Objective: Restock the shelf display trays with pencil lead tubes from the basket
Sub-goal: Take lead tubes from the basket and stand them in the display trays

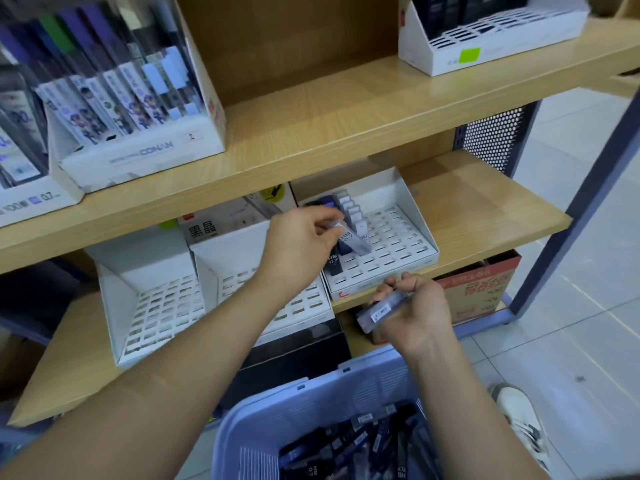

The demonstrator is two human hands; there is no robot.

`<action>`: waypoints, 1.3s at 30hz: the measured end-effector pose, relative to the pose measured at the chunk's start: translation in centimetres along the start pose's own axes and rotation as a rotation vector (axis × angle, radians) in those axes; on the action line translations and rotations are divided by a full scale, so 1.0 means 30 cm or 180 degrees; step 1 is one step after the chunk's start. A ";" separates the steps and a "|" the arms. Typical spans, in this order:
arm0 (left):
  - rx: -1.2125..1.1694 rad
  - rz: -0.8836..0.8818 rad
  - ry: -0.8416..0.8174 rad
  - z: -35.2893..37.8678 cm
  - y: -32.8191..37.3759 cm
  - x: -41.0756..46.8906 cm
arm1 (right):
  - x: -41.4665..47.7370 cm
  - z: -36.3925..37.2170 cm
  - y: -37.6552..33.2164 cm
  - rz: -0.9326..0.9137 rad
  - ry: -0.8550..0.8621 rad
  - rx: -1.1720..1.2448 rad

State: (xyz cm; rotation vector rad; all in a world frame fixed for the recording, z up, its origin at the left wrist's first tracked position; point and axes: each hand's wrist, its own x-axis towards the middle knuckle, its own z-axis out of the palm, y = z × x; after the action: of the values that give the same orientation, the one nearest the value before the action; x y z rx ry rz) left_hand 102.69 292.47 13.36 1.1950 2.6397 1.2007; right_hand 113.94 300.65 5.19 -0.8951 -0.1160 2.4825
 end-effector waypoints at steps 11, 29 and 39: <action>0.1138 0.0633 -0.0349 0.095 0.015 0.049 | 0.014 -0.006 -0.046 -0.0325 -0.0128 0.0340; 0.1424 0.1005 -0.0148 0.140 -0.025 0.076 | -0.016 -0.009 -0.044 -0.0451 -0.0102 -0.0071; -0.0767 -0.0819 -0.0768 0.031 0.039 -0.146 | -0.048 0.034 -0.013 -0.0259 -0.0597 -0.0030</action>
State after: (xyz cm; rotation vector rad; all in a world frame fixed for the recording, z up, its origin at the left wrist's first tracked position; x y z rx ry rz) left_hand 106.82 290.75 12.20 0.8690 2.3092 1.2002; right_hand 114.43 300.40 6.90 -0.6466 -0.2233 2.4866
